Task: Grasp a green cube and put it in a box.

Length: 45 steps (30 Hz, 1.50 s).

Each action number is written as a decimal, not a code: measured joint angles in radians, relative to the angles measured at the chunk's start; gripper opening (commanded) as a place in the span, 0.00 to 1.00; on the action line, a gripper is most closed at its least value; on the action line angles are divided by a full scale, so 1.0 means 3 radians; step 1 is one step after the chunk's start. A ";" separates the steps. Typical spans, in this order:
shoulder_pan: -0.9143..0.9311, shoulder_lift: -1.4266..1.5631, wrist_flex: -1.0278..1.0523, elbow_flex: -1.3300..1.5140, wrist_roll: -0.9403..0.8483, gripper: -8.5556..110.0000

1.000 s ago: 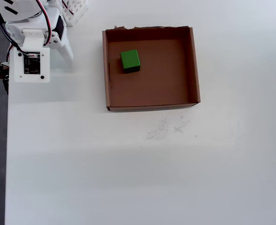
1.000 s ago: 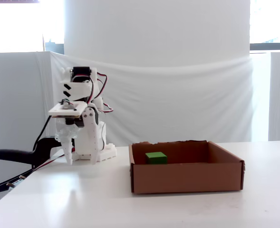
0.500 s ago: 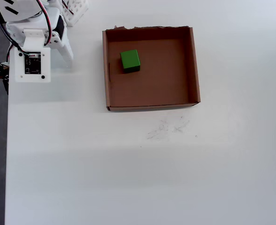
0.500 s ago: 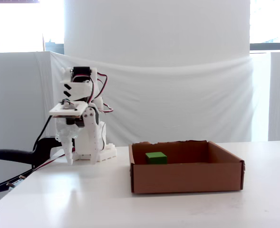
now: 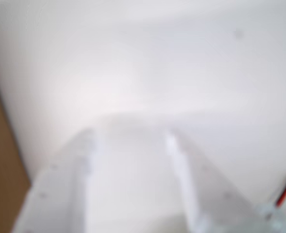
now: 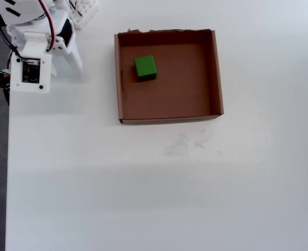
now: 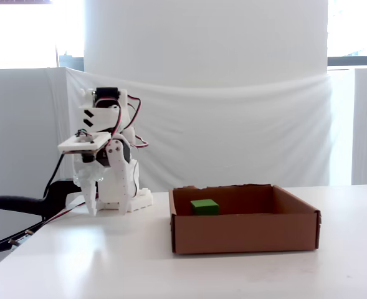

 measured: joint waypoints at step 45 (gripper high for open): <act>0.0000 0.0000 0.0026 0.0000 0.0665 0.25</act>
